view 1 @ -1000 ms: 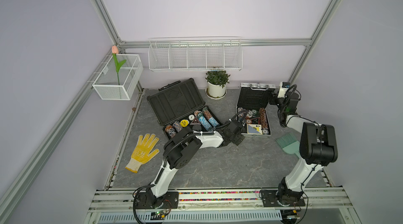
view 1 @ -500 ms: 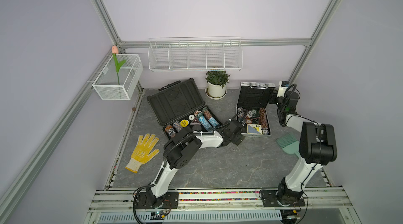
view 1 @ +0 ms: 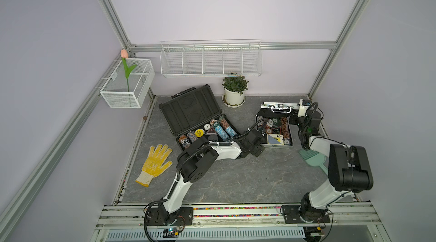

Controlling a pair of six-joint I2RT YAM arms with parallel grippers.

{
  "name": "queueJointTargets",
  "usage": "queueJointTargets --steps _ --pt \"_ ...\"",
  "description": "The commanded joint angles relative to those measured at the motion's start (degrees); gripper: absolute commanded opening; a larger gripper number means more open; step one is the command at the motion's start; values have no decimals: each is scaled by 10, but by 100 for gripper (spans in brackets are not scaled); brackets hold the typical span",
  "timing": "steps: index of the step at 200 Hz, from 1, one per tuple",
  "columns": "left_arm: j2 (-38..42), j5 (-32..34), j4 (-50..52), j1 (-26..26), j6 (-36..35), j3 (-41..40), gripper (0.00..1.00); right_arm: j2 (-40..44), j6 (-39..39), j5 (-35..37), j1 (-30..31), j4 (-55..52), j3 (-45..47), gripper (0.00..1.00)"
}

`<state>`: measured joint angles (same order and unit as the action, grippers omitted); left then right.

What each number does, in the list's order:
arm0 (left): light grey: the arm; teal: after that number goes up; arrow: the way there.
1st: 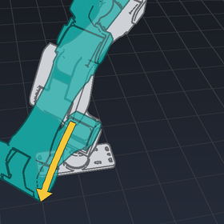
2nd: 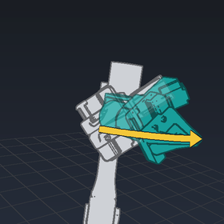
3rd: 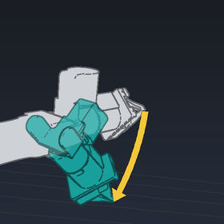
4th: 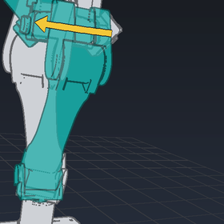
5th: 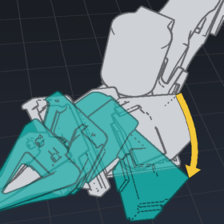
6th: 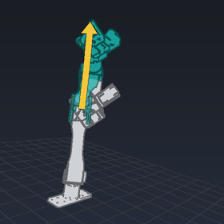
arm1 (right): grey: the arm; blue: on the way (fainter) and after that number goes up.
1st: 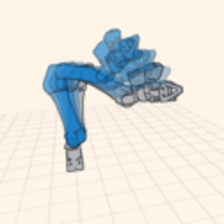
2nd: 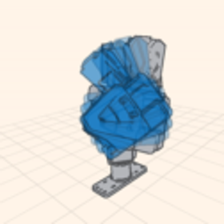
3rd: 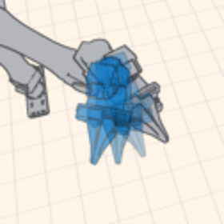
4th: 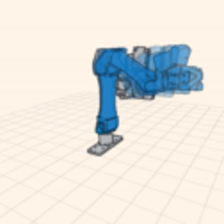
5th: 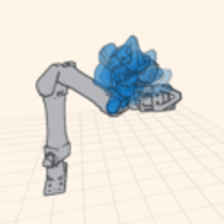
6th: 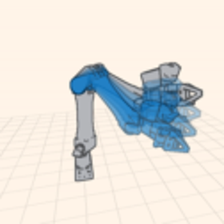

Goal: Close the poker set cases
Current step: Close the lid of the poker set case.

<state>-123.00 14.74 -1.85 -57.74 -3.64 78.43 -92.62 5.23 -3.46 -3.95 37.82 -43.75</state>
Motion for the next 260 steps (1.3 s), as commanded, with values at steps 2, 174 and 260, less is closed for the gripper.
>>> queueJointTargets --steps 2,174,260 --pt "18 34 -30 24 9 -9 100 39 15 21 9 4 35 48" --pt "51 44 -45 24 -1 -42 100 218 224 109 48 -208 165 93" --pt "65 90 -89 24 -7 -41 100 224 252 120 50 -260 182 95"
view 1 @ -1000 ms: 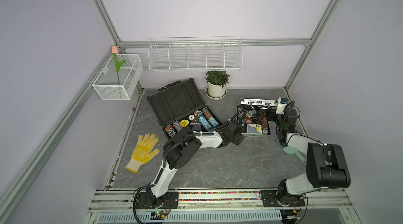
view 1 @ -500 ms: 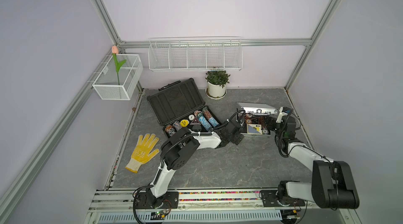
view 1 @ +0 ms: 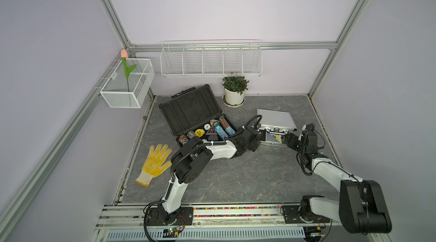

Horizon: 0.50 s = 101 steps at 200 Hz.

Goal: Close the poker set cases
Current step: Close the lid of the poker set case.

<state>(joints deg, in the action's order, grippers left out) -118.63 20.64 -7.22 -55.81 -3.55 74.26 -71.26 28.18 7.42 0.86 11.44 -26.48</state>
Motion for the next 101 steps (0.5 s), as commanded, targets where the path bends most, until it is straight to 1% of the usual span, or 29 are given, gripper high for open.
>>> queueJointTargets --steps 1,58,101 --pt "21 31 -36 5 -9 1 100 10 22 11 3 4 9 96" --pt "-12 42 -49 5 -22 43 100 13 23 9 3 -18 7 96" --pt "-26 44 -74 5 -18 57 100 15 22 5 4 -33 3 97"
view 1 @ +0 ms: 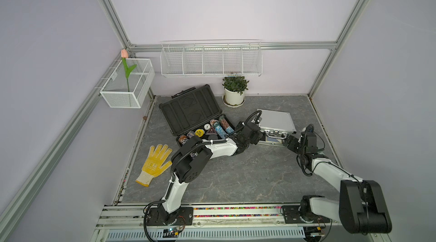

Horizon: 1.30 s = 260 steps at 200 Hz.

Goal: Close the poker set cases
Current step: Close the lid of the poker set case.

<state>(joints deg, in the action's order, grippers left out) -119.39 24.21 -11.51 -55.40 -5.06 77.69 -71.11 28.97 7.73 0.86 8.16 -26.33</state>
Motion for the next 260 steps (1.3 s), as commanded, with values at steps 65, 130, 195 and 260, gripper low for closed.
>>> queueJointTargets --steps 65,130,195,260 --pt "-35 6 -38 2 -4 29 100 55 7 -7 14 -74 -4 97" --pt "-34 13 -38 2 12 0 100 168 -3 13 27 -163 12 97" --pt "-26 14 -33 2 21 -27 100 185 -14 -4 27 -159 5 98" --pt "-15 8 -35 2 35 -56 100 121 -12 -40 30 -119 -4 98"
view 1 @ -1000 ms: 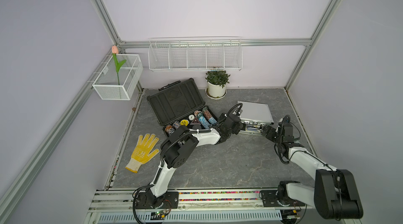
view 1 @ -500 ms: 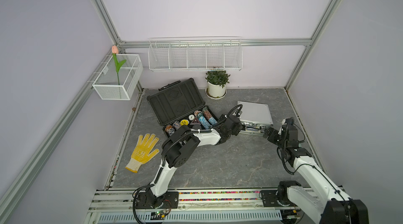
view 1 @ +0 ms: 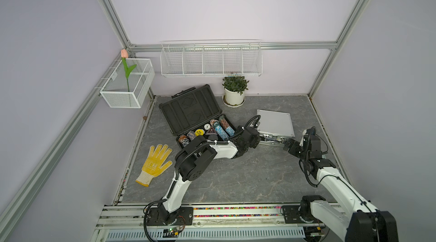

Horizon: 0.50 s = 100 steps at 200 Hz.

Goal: Close the poker set cases
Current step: Close the lid of the poker set case.

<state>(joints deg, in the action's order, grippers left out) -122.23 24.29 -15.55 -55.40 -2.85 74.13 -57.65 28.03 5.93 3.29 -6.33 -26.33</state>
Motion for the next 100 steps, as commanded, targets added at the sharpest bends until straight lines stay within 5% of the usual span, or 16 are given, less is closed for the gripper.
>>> queueJointTargets --steps 1,100 --pt "13 8 6 2 13 -21 100 -14 -3 -23 6 26 -4 98" --pt "69 3 16 -3 38 -87 99 -70 -26 -104 12 40 -34 98"
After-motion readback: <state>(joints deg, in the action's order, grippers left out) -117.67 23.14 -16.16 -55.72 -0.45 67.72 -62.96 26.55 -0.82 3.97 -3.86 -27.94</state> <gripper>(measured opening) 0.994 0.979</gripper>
